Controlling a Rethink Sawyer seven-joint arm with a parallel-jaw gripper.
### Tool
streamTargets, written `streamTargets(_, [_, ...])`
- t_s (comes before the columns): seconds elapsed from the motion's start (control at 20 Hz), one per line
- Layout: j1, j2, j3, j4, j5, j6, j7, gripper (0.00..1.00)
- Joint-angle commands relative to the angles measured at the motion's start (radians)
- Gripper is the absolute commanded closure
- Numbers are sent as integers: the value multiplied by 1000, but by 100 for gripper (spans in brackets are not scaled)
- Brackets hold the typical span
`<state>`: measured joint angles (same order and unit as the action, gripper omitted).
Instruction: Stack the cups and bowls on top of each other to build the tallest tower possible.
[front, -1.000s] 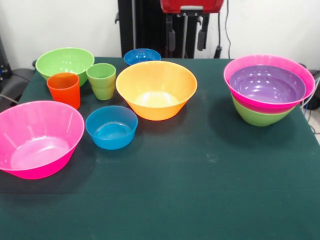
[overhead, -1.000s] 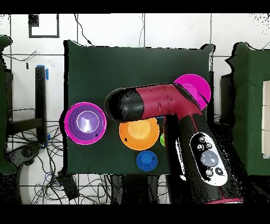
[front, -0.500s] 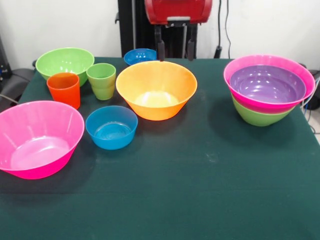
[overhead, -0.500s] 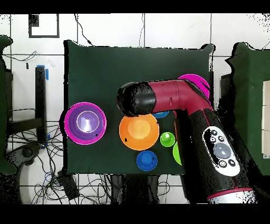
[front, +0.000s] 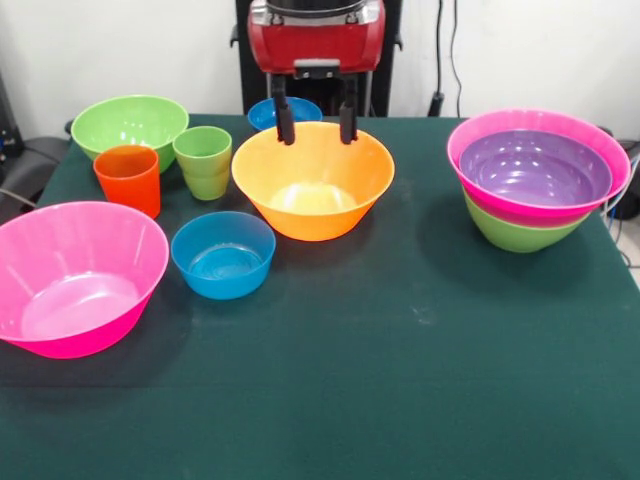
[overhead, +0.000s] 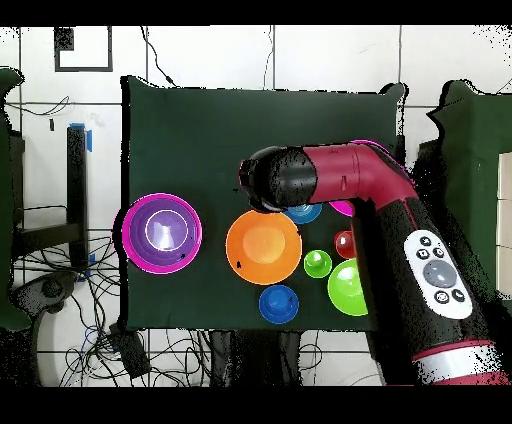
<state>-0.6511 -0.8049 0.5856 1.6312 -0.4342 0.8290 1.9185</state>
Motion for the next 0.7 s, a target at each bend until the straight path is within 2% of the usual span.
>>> streamTargets(0.05, [-4, 51, 72, -57, -82, 114, -344, 0])
streamTargets(0.45, [-13, 97, 107, -113, -107, 128, -363, 0])
streamTargets(0.7, [-12, 150, 123, -187, -125, 146, -407, 0])
